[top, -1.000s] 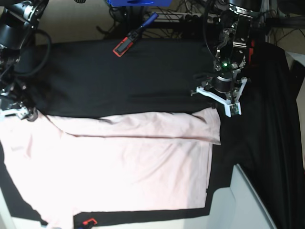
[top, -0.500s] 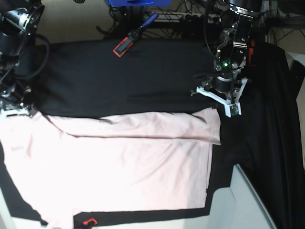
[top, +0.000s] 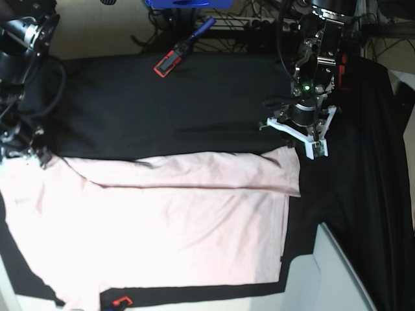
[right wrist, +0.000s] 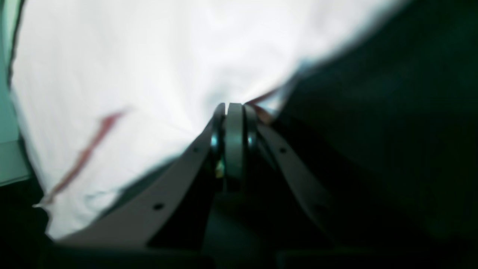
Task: Fold the T-shirt properly
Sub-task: 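Move the right gripper along the folded edge toward the sleeve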
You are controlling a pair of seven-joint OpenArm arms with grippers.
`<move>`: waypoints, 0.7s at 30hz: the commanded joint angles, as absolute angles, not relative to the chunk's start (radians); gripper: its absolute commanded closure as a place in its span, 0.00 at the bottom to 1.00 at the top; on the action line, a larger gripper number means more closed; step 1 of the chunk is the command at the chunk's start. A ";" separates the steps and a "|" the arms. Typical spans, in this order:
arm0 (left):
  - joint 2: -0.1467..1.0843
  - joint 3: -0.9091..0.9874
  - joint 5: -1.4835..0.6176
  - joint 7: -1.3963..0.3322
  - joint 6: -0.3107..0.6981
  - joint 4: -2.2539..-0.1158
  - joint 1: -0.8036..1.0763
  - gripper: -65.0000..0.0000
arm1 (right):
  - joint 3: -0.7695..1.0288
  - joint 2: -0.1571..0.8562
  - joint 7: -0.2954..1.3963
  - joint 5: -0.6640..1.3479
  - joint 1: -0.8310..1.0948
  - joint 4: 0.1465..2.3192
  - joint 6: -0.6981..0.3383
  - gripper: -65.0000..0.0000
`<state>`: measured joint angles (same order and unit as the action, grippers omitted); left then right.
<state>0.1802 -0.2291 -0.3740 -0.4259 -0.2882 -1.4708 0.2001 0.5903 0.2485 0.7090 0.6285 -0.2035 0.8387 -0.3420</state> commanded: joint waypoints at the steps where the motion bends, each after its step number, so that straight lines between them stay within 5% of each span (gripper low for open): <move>1: 0.186 -0.226 -0.367 -0.406 -0.289 -1.484 0.191 0.68 | 0.591 0.272 0.710 0.647 -0.236 0.886 -0.355 0.99; 9: 0.186 -0.226 -0.372 -0.406 -0.292 -1.484 0.191 0.68 | 0.581 0.271 0.791 0.644 -0.326 0.955 -0.354 0.99; 21: 0.182 -0.226 -0.372 -0.401 -0.292 -1.491 0.211 0.68 | 0.280 0.308 0.716 0.644 -0.475 0.885 -0.346 0.99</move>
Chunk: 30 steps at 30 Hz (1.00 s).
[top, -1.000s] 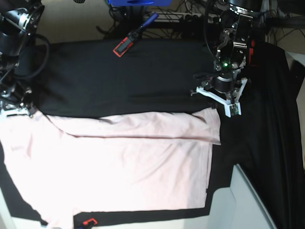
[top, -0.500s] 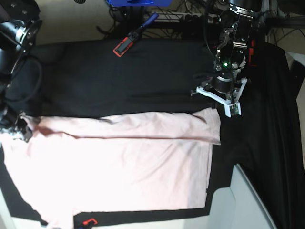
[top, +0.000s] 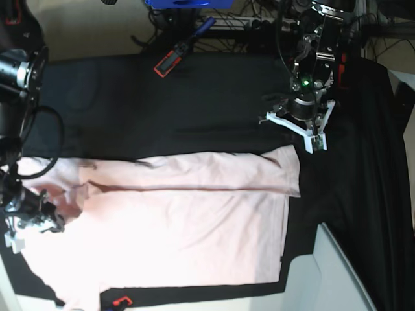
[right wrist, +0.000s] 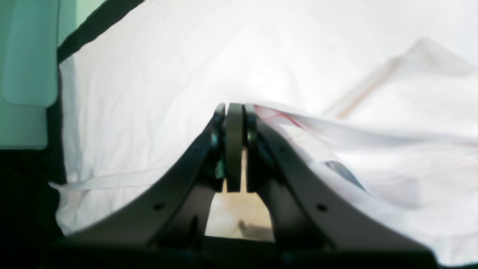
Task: Fold the T-shirt properly
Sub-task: 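Move the right gripper along the folded edge toward the sleeve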
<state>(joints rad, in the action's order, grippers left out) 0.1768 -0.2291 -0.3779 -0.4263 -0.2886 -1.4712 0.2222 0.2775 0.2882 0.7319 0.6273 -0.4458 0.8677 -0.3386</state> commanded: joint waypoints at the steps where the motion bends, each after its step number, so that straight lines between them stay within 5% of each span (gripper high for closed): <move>1: 0.182 -0.226 -0.372 -0.401 -0.292 -1.491 0.211 0.68 | 0.263 0.315 0.708 0.644 -0.492 0.860 -0.346 0.99; 30: 0.186 -0.226 -0.367 -0.407 -0.292 -1.486 0.225 0.68 | -0.332 0.318 0.344 0.644 -0.753 0.533 -0.355 0.98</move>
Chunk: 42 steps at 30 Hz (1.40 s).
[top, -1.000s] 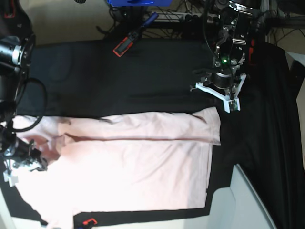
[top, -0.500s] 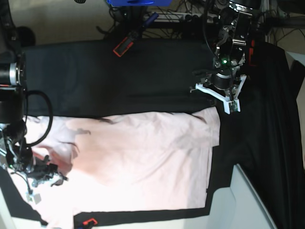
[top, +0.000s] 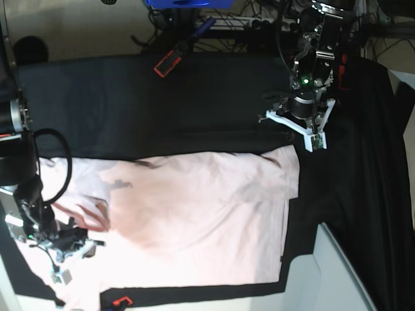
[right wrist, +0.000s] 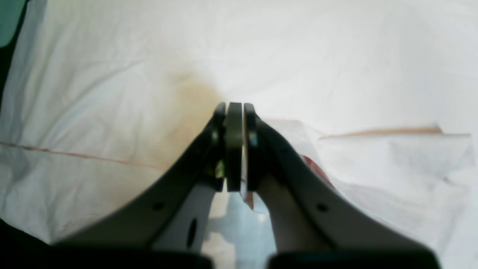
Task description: Fold the T-shirt properly
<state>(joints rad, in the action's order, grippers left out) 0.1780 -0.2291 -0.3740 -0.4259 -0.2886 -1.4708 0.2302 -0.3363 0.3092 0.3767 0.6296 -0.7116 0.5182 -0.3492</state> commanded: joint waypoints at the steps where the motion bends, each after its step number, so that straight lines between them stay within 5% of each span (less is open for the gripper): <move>1: 0.186 -0.226 -0.367 -0.407 -0.292 -1.486 0.225 0.68 | -0.337 0.318 0.334 0.644 -0.753 0.533 -0.349 0.97; 9: 0.185 -0.226 -0.369 -0.407 -0.292 -1.486 0.225 0.68 | -0.033 0.352 0.352 0.651 -0.691 0.487 -0.209 0.84; 14: 0.182 -0.226 -0.367 -0.407 -0.292 -1.486 0.225 0.68 | 0.165 0.357 0.438 0.651 -0.633 0.476 -0.206 0.39; 19: 0.182 -0.226 -0.367 -0.407 -0.292 -1.491 0.223 0.68 | 0.262 0.346 0.479 0.653 -0.618 0.478 -0.282 0.45; 30: 0.197 -0.226 -0.367 -0.403 -0.292 -1.489 0.243 0.68 | 0.262 0.340 0.470 0.654 -0.616 0.441 -0.248 0.46; 42: 0.200 -0.226 -0.367 -0.404 -0.292 -1.488 0.245 0.68 | 0.252 0.363 0.280 0.645 -0.616 0.305 -0.242 0.46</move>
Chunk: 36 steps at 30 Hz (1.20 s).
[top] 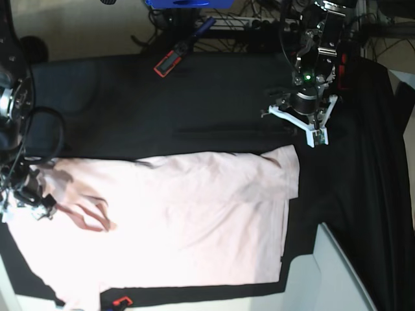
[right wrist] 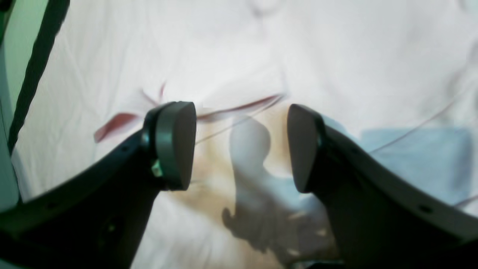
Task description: Fold the T-shirt properly
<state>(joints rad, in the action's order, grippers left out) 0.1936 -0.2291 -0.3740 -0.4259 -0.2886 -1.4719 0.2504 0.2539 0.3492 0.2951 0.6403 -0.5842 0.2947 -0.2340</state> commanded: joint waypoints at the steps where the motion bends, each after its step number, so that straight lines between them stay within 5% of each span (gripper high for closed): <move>1: 0.200 -0.226 -0.367 -0.404 -0.292 -1.486 0.245 0.68 | 0.252 0.364 0.271 0.645 -0.616 0.297 -0.242 0.45; 30: 0.216 -0.226 -0.367 -0.406 -0.292 -1.489 0.245 0.68 | 0.252 0.314 0.225 0.644 -0.673 0.243 -0.240 0.45; 36: 0.216 -0.226 -0.367 -0.406 -0.292 -1.492 0.243 0.68 | 0.257 0.297 0.225 0.650 -0.671 0.242 -0.170 0.45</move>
<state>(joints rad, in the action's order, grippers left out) 0.2081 -0.2291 -0.3740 -0.4259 -0.2886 -1.4727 0.2497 0.2539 0.2855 0.2443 0.6407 -0.6392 0.2306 -0.1593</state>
